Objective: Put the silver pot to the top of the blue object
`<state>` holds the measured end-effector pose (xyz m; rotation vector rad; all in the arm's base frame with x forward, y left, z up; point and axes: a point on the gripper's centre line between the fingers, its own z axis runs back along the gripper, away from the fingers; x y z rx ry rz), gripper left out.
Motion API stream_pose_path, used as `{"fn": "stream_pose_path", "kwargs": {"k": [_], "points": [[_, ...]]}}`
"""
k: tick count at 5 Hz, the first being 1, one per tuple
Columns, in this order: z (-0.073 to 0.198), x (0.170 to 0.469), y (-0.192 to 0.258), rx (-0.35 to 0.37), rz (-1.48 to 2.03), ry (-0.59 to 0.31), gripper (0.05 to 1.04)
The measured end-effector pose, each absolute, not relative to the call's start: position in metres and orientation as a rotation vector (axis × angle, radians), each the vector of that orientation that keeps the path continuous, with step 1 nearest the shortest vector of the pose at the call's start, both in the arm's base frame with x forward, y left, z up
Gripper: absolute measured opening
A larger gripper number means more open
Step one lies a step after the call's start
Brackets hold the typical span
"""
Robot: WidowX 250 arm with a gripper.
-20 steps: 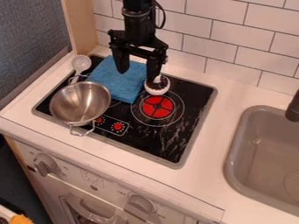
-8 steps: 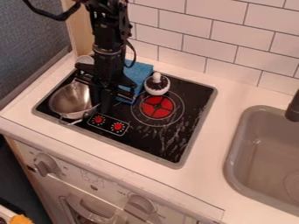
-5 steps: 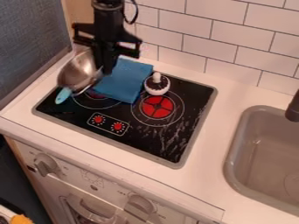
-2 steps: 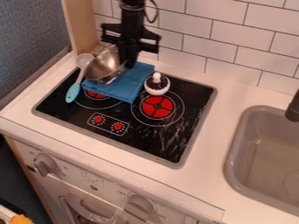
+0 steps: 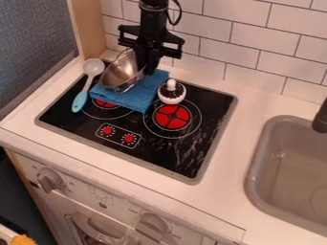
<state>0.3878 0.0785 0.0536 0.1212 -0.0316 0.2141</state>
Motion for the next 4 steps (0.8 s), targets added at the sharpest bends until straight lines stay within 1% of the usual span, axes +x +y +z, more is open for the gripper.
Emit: {"fn": "stream_pose_path", "kwargs": {"k": [1,2,3,4], "points": [[0.061,0.387,0.077,0.096,0.216,-0.048,0.545],[0.086,0.377,0.078,0.079,0.215,-0.105,0.846],[0.104,0.356,0.071,0.051,0.171,-0.153,1.008],[0.101,0.337,0.069,0.046,0.105,-0.146,1.005]]}}
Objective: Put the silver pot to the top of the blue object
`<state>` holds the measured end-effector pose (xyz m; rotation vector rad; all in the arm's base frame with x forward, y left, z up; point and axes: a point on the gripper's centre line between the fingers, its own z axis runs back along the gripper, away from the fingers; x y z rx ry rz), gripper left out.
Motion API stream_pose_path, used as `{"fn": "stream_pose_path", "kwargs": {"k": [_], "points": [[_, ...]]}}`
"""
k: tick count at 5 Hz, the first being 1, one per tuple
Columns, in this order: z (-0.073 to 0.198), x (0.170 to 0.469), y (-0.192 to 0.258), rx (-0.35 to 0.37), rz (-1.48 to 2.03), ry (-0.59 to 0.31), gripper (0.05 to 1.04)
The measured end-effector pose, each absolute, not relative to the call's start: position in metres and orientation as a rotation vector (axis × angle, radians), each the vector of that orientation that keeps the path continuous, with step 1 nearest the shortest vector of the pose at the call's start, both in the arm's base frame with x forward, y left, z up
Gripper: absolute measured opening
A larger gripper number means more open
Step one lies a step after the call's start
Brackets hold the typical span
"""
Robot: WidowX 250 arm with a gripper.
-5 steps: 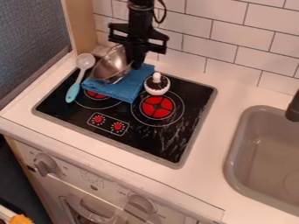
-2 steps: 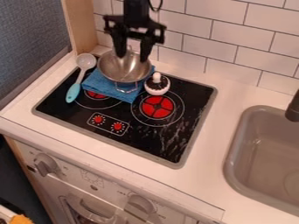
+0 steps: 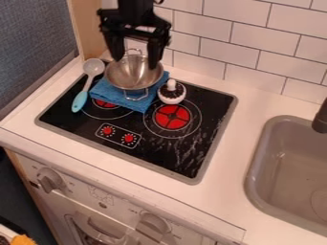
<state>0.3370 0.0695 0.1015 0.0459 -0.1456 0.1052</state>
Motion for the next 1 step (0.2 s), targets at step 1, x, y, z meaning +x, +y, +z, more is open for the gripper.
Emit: {"fn": "stream_pose_path", "kwargs": {"k": [1], "points": [[0.0933,0.3299,0.0705,0.016,0.049,-0.13,1.0]]}}
